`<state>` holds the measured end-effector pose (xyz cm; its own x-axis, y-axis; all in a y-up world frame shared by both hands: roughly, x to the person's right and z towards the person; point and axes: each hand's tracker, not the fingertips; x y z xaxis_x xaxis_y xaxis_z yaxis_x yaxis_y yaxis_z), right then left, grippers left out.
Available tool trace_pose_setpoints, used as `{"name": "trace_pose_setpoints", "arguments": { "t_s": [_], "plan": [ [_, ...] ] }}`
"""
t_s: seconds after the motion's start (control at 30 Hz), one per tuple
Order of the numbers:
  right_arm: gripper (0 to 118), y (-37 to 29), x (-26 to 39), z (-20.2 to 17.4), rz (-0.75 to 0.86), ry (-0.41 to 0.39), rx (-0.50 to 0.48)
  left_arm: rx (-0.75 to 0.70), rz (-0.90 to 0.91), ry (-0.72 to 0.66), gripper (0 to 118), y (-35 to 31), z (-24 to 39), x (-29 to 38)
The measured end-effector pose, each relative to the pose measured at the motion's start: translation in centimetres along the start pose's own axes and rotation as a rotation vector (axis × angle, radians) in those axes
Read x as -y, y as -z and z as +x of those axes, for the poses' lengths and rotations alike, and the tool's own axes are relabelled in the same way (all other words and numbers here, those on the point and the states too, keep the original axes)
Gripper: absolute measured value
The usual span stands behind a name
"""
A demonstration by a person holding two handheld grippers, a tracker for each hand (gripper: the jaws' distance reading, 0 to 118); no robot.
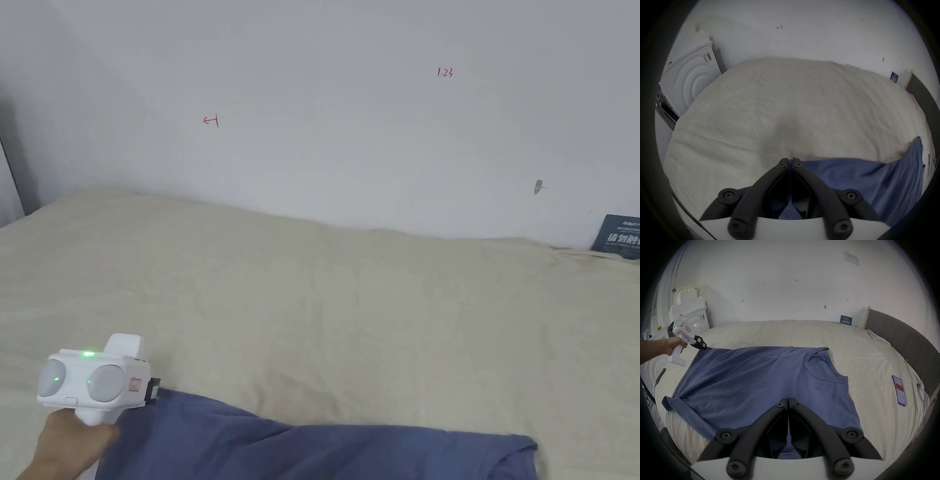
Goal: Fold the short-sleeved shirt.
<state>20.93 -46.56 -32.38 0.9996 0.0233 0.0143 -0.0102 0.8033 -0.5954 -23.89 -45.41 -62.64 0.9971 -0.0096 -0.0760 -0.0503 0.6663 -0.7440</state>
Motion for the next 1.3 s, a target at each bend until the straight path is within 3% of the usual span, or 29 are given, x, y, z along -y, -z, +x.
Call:
{"name": "trace_pose_setpoints", "arguments": {
  "t_s": [0.4,0.63,0.67,0.73,0.8,1.0,1.17,1.27,1.3],
  "plan": [
    [1,5.3,-5.7,6.1,-0.019,0.087,0.046,0.07,0.201,-0.03,0,-11.1,1.2,2.4],
    [5,13.4,-12.0,11.9,-0.094,0.223,0.028,0.061,0.2,-0.039,0,-13.1,1.2,3.9],
    [10,14.5,-12.8,12.4,-0.131,0.246,0.014,0.054,0.2,-0.033,0,-13.2,1.2,4.0],
    [33,17.1,-14.4,13.4,-0.157,0.285,0.022,0.048,0.192,-0.028,0,-13.4,1.1,4.2],
    [52,19.0,-15.8,13.8,-0.179,0.275,0.018,0.045,0.186,-0.028,0,-13.4,1.1,4.4],
    [83,24.1,-17.3,13.9,-0.288,0.249,0.004,0.044,0.173,-0.049,0,-13.4,0.9,4.5],
    [80,27.4,-16.0,13.9,-0.447,0.212,0.011,0.044,0.158,-0.063,0,-13.4,0.9,4.7],
    [49,27.4,-15.6,13.1,-0.445,0.215,-0.011,0.036,0.147,-0.055,0,-13.1,0.9,4.8],
    [44,27.2,-15.7,12.7,-0.423,0.158,0.034,0.034,0.144,-0.056,0,-12.9,0.8,4.8]
  ]
}}
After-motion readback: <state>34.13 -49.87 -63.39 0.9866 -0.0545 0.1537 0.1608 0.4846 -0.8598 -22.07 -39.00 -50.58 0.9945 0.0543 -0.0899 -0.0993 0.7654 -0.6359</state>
